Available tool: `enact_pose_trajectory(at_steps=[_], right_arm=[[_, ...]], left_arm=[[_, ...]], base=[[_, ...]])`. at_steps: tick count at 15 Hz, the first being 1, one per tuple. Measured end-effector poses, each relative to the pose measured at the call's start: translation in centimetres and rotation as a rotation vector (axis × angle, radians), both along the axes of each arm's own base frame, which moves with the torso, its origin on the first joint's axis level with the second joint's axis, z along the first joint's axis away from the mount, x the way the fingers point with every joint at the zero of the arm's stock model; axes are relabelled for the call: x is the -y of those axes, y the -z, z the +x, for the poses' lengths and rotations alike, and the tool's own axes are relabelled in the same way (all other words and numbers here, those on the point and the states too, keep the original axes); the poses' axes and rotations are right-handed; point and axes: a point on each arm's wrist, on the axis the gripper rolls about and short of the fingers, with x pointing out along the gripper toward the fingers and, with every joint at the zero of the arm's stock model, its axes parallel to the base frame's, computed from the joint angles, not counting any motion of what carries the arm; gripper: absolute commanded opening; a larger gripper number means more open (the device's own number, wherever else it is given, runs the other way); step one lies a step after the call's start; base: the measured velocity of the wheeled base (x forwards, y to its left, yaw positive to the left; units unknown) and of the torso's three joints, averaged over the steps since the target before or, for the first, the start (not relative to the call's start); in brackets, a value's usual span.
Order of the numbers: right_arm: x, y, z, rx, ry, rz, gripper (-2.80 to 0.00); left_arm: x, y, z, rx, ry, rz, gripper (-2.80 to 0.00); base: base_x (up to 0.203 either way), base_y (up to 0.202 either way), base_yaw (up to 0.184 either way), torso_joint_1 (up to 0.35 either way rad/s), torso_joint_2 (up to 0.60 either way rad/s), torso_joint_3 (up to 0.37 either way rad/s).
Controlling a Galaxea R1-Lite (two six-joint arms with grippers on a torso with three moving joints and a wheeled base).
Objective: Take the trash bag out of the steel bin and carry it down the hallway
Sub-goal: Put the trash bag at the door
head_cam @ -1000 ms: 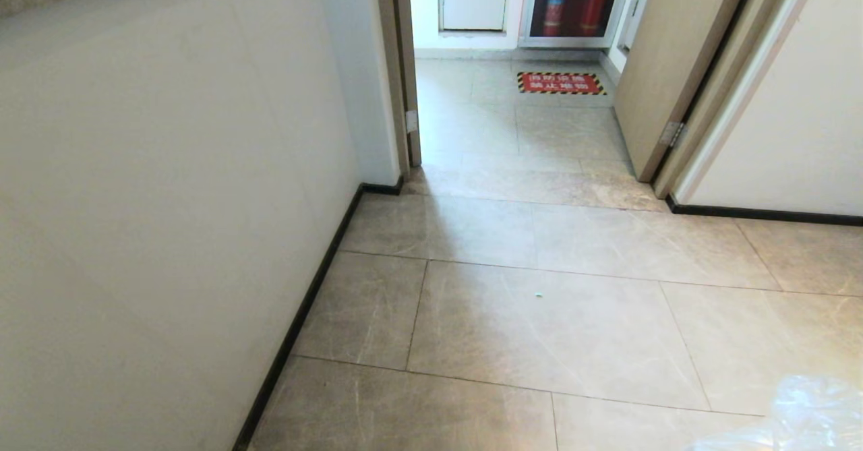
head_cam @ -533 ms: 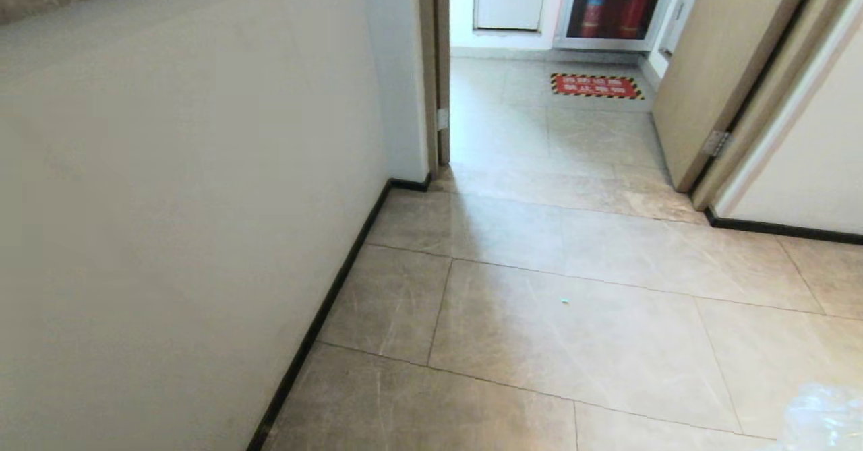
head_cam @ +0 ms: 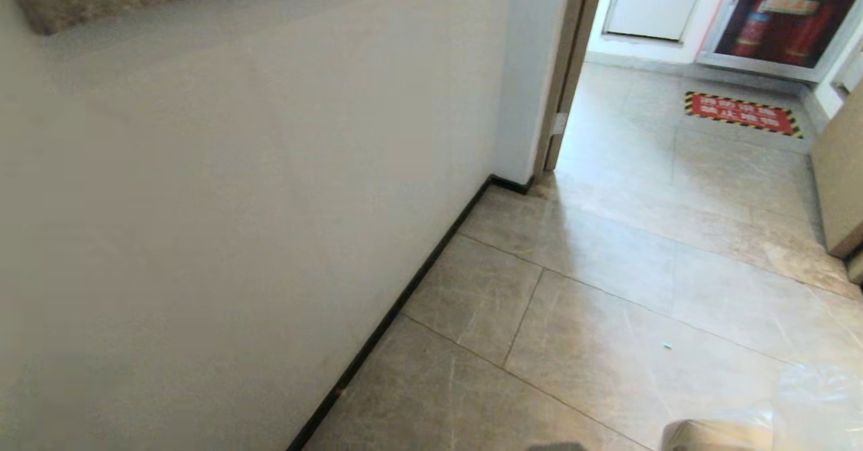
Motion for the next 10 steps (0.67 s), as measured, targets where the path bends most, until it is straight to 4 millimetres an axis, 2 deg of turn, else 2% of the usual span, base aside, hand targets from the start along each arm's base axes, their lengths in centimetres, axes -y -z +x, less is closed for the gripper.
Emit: enact_pose_trajectory(at_steps=[6, 8, 10], right_arm=[[0.0, -0.01, 0.0, 0.0, 0.0, 0.0, -2.8], [0.0, 0.01, 0.0, -0.001, 0.001, 0.001, -2.8], [0.0, 0.0, 0.0, 0.0, 0.001, 0.002, -2.8]], left_arm=[[0.0, 0.0, 0.0, 0.0, 0.0, 0.0, -2.8], [0.0, 0.0, 0.0, 0.0, 0.0, 0.0, -2.8], [0.0, 0.0, 0.0, 0.0, 0.0, 0.0, -2.8]], base=[[0.001, -0.008, 0.166, 0.004, 0.0, 0.002], [0.0, -0.004, 0.084, 0.0, 0.0, 0.002], [0.0, 0.0, 0.0, 0.0, 0.0, 0.0]])
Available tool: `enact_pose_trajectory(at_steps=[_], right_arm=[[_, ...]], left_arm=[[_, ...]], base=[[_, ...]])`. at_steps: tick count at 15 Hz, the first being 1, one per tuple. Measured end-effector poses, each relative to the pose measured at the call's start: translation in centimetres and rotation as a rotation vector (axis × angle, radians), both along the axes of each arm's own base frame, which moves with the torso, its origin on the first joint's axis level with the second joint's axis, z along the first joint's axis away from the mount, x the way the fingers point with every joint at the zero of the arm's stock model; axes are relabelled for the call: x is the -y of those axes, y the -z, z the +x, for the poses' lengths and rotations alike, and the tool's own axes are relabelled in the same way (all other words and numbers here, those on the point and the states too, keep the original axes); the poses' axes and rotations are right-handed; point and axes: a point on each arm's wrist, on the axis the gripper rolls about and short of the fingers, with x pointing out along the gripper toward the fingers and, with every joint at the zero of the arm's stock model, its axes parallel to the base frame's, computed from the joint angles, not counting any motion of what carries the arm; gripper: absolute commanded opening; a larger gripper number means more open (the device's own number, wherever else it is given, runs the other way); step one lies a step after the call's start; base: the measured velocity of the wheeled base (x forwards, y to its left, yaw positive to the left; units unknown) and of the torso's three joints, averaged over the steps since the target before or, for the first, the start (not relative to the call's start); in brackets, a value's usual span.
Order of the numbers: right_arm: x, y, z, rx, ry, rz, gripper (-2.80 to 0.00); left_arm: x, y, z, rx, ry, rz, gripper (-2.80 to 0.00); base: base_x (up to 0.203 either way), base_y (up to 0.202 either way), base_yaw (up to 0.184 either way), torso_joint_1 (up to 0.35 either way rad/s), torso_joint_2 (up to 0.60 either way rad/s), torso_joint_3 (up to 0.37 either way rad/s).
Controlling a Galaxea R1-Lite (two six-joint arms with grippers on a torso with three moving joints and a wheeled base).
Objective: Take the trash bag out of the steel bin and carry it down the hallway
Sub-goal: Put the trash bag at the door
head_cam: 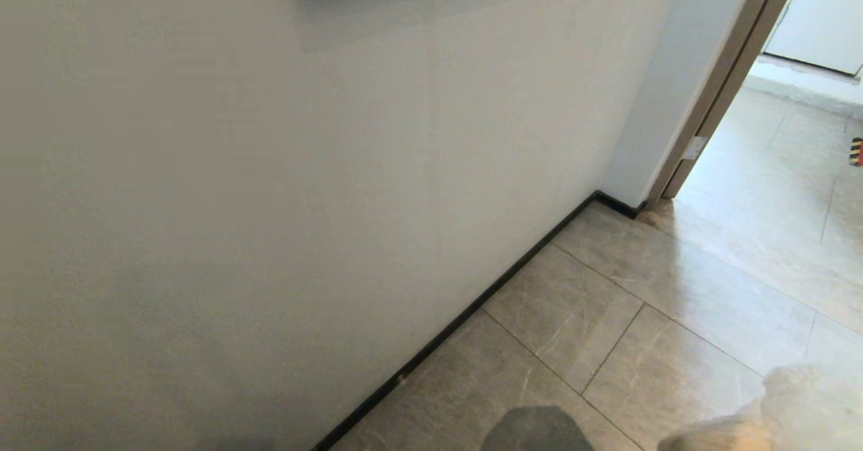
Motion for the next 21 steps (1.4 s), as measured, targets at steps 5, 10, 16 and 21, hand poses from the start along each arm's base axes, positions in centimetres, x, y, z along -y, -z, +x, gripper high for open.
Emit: enact_pose_trajectory(at_steps=[5, 10, 16, 21], right_arm=[[0.0, 0.0, 0.0, 0.0, 0.001, 0.003, -2.8], [0.0, 0.01, 0.0, -0.001, 0.002, 0.001, -2.8], [0.0, 0.0, 0.0, 0.0, 0.0, 0.0, -2.8], [0.0, 0.0, 0.0, 0.0, 0.001, 0.001, -2.8]], left_arm=[[0.0, 0.0, 0.0, 0.0, 0.0, 0.0, -2.8], [0.0, 0.0, 0.0, 0.0, 0.0, 0.002, -2.8], [0.0, 0.0, 0.0, 0.0, 0.0, 0.0, -2.8], [0.0, 0.02, 0.0, -0.001, 0.0, 0.0, -2.8]], base=[[0.0, 0.0, 0.0, 0.0, 0.0, 0.0], [0.0, 0.0, 0.0, 0.0, 0.0, 0.0], [-0.065, 0.0, 0.0, 0.001, 0.0, 0.001], [-0.193, 0.0, 0.001, 0.005, 0.0, 0.003]])
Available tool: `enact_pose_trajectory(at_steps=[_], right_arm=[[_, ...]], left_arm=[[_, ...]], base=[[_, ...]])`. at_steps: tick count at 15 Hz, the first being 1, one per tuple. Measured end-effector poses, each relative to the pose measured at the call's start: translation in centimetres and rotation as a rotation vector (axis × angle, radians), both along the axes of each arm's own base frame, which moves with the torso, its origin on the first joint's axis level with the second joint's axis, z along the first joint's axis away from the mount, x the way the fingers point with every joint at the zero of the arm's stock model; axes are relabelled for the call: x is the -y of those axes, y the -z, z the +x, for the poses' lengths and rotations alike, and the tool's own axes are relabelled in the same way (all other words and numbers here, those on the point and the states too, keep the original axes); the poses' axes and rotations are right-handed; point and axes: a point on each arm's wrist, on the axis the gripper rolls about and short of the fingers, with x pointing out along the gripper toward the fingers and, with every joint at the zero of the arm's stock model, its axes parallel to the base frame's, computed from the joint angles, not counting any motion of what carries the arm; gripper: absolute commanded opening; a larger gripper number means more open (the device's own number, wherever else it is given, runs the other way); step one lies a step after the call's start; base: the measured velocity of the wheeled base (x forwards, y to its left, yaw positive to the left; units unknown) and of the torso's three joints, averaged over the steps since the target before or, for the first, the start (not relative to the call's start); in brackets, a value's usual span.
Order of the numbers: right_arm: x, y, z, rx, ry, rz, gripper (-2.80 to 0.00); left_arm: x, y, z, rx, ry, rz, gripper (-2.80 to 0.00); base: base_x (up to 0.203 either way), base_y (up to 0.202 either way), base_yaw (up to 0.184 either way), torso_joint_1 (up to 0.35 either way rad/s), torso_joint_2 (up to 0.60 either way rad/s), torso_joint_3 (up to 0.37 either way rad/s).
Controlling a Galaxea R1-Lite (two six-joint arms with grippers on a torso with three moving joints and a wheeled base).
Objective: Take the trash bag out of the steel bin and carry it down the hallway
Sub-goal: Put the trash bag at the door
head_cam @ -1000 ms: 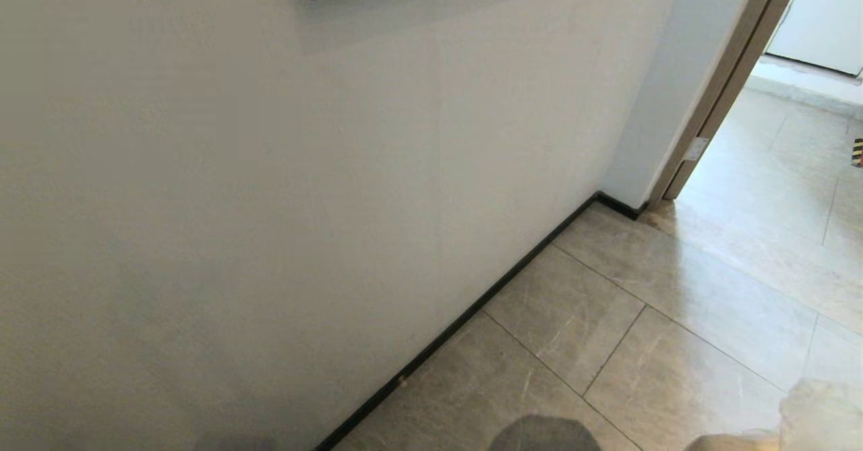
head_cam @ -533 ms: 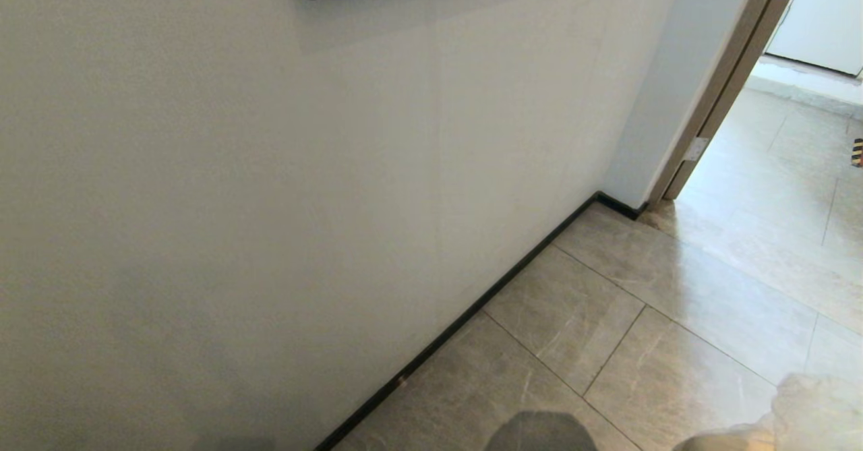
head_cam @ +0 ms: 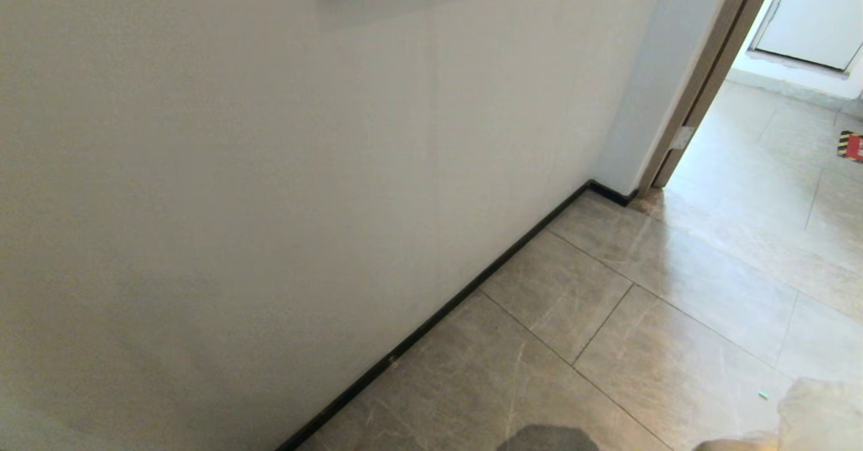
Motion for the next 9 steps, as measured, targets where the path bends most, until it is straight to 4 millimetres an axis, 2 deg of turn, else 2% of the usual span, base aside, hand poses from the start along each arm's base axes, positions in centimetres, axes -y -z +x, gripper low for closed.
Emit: enact_pose_trajectory(at_steps=[4, 9], right_arm=[[0.0, 0.01, 0.0, 0.0, -0.001, -0.001, -2.8], [0.0, 0.0, 0.0, 0.0, -0.001, -0.001, -2.8]], left_arm=[[0.0, 0.0, 0.0, 0.0, 0.0, 0.001, -2.8], [0.0, 0.0, 0.0, 0.0, 0.0, 0.001, -2.8]], base=[[-0.16, 0.0, 0.0, -0.001, 0.0, 0.001], [0.0, 0.0, 0.0, 0.0, 0.0, 0.0]])
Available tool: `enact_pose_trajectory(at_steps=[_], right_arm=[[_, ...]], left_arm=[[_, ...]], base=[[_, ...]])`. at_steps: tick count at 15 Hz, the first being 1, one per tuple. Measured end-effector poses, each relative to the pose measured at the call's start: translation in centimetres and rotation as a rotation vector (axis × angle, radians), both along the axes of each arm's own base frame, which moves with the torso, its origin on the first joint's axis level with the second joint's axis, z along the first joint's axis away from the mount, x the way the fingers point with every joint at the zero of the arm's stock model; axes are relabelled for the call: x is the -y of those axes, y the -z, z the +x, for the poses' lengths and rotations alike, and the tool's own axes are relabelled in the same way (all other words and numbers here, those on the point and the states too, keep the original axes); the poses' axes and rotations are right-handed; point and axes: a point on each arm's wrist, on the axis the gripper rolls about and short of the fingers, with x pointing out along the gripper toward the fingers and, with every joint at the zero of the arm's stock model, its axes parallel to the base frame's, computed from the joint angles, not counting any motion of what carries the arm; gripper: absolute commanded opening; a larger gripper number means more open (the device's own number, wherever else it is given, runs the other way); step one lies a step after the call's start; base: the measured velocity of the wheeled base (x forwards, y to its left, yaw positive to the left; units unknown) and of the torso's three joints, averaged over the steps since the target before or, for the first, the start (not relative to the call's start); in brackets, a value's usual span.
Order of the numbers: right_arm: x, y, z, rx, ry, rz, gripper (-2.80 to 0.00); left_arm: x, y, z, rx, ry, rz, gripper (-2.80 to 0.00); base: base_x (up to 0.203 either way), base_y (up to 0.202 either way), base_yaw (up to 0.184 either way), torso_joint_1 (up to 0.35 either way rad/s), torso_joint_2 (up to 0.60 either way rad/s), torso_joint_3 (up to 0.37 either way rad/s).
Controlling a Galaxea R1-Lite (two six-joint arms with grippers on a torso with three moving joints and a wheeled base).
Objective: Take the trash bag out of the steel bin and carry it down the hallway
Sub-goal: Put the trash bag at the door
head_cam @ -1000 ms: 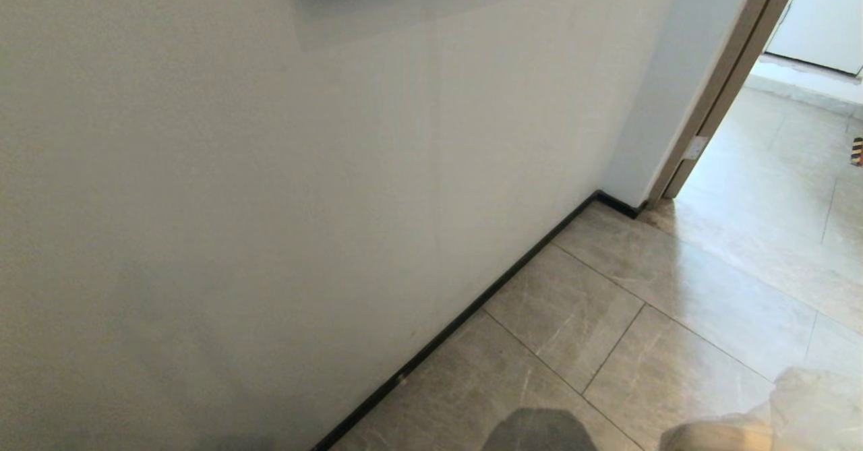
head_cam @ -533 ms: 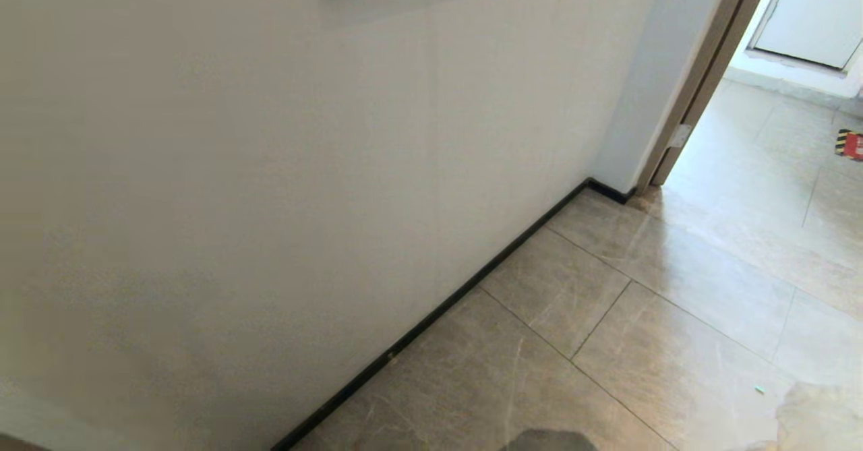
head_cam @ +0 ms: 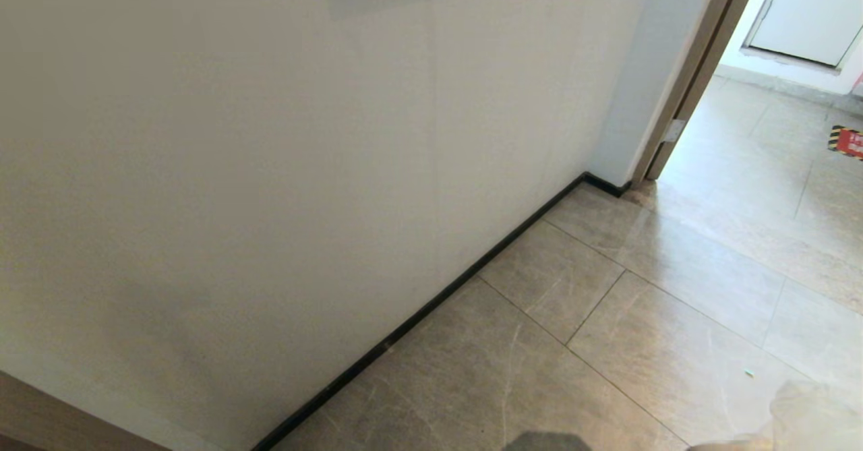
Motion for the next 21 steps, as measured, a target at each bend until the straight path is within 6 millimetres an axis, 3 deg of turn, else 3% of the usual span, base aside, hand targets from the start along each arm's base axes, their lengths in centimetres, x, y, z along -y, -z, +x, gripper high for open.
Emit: enact_pose_trajectory(at_steps=[4, 18, 21], right_arm=[[0.0, 0.05, -0.01, -0.005, 0.002, -0.002, -2.8], [0.0, 0.01, 0.0, 0.0, 0.0, -0.001, -2.8], [0.0, 0.0, 0.0, 0.0, -0.002, -0.002, -2.8]], left_arm=[[0.0, -0.01, 0.0, 0.001, 0.0, 0.0, -2.8], [0.0, 0.0, 0.0, 0.0, 0.0, 0.0, -2.8], [0.0, 0.0, 0.0, 0.0, 0.0, 0.001, -2.8]], base=[[0.001, -0.001, 0.024, 0.002, 0.0, 0.001], [0.0, -0.008, 0.171, 0.004, 0.0, 0.001], [0.0, -0.002, 0.069, 0.002, 0.0, 0.002]])
